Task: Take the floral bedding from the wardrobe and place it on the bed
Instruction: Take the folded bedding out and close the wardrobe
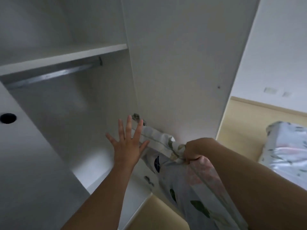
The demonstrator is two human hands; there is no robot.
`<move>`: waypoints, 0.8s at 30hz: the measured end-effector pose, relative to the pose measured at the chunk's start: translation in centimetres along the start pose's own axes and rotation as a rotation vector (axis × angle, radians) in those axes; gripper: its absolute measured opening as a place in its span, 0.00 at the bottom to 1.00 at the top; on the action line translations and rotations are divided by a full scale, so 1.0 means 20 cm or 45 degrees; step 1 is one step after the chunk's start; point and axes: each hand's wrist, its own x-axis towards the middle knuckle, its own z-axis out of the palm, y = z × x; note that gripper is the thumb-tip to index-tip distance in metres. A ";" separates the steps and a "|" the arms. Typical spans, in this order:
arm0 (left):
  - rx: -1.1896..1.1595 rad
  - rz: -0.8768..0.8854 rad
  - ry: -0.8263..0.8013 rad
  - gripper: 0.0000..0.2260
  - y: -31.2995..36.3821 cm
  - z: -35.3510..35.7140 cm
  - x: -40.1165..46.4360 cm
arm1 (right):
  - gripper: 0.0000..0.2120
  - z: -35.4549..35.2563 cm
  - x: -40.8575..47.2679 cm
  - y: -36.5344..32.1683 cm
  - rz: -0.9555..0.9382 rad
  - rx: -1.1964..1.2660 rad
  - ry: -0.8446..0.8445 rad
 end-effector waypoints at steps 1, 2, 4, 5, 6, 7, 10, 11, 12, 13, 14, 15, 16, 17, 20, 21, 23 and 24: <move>-0.018 0.067 -0.008 0.35 0.09 -0.01 0.03 | 0.28 0.03 -0.04 0.08 0.030 0.003 -0.031; -0.040 0.130 -0.007 0.36 0.19 -0.01 0.05 | 0.27 0.05 -0.08 0.17 0.072 0.013 -0.073; -0.076 0.288 0.024 0.36 0.41 -0.04 0.09 | 0.25 0.11 -0.14 0.35 0.199 0.067 -0.163; -0.076 0.413 0.053 0.36 0.52 -0.06 0.11 | 0.24 0.13 -0.18 0.44 0.265 0.086 -0.207; -0.064 0.587 0.089 0.35 0.64 -0.08 0.13 | 0.23 0.14 -0.23 0.53 0.323 0.087 -0.252; -0.034 0.797 0.124 0.35 0.75 -0.11 0.14 | 0.23 0.17 -0.26 0.62 0.372 0.086 -0.289; 0.079 1.229 0.208 0.36 1.02 -0.17 0.16 | 0.25 0.21 -0.42 0.82 0.499 0.104 -0.408; 0.110 1.257 0.209 0.36 1.10 -0.19 0.17 | 0.25 0.23 -0.47 0.87 0.523 0.116 -0.449; 0.156 1.265 0.214 0.36 1.16 -0.21 0.18 | 0.25 0.23 -0.52 0.91 0.562 0.126 -0.479; 0.215 1.266 0.221 0.35 1.21 -0.24 0.18 | 0.24 0.23 -0.58 0.94 0.595 0.132 -0.489; 0.276 1.260 0.230 0.34 1.25 -0.26 0.19 | 0.24 0.23 -0.64 0.97 0.627 0.146 -0.485; 0.342 1.241 0.226 0.33 1.28 -0.29 0.19 | 0.24 0.23 -0.69 1.00 0.642 0.160 -0.479; 0.414 1.213 0.207 0.32 1.31 -0.31 0.20 | 0.23 0.24 -0.73 1.02 0.651 0.160 -0.465; 0.501 1.175 0.171 0.30 1.33 -0.32 0.20 | 0.23 0.24 -0.78 1.04 0.666 0.153 -0.436; 0.762 0.970 0.075 0.27 1.35 -0.36 0.21 | 0.24 0.27 -0.84 1.11 0.730 0.160 -0.292; 0.841 0.920 0.038 0.25 1.34 -0.38 0.20 | 0.25 0.28 -0.85 1.12 0.751 0.162 -0.265; 0.947 0.921 -0.035 0.20 1.32 -0.41 0.18 | 0.30 0.31 -0.84 1.15 0.768 0.223 -0.213; 0.968 0.936 -0.059 0.19 1.32 -0.42 0.17 | 0.32 0.33 -0.83 1.16 0.749 0.256 -0.184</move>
